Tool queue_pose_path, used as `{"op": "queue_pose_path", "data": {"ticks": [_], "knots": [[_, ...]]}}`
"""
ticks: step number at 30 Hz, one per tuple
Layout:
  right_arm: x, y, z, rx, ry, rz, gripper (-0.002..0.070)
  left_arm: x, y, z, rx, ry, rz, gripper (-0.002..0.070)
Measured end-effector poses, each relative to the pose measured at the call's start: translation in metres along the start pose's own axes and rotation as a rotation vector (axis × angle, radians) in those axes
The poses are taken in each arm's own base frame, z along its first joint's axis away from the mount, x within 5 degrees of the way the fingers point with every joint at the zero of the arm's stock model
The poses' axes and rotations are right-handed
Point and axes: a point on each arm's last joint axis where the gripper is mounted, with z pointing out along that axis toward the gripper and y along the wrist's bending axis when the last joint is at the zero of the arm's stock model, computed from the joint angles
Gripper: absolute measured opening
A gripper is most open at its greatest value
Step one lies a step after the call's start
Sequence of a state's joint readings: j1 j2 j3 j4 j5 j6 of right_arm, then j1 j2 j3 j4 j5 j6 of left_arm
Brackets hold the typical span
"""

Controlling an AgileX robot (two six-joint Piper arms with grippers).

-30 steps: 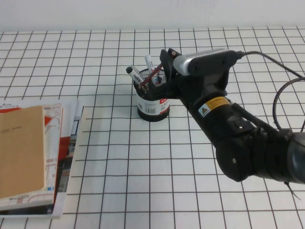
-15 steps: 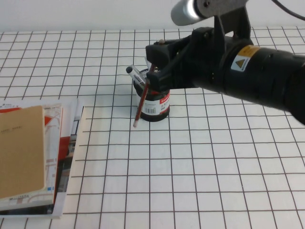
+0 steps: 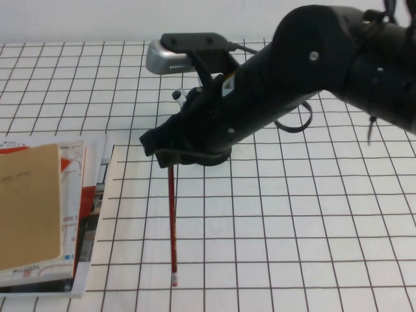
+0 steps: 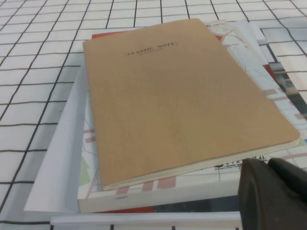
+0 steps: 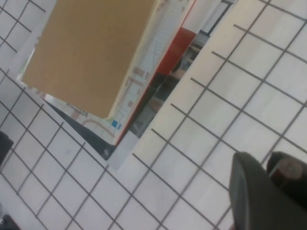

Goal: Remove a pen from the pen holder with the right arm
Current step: 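Take a marker out of the pen holder and lay it on the table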

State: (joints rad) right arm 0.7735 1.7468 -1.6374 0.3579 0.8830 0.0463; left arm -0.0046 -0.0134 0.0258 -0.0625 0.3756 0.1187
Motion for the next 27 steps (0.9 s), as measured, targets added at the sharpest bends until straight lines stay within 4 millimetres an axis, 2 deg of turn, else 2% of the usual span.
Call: {"op": "queue_pose_path", "data": {"ticks": [9,15,21,27], "knots": [[-0.032,-0.013,0.081,-0.138,0.112,0.155,0.0030,0.000,0.000,0.000,0.000,0.000,0.000,-0.0004],[-0.043,-0.037,0.130,-0.150,0.143,0.226,0.0030,0.000,0.000,0.000,0.000,0.000,0.000,-0.0004],[-0.045,-0.049,0.154,-0.142,0.135,0.264,0.0030,0.000,0.000,0.000,0.000,0.000,0.000,-0.0005],[-0.044,-0.056,0.167,-0.141,0.116,0.297,0.0031,0.000,0.000,0.000,0.000,0.000,0.000,-0.0004]]}}
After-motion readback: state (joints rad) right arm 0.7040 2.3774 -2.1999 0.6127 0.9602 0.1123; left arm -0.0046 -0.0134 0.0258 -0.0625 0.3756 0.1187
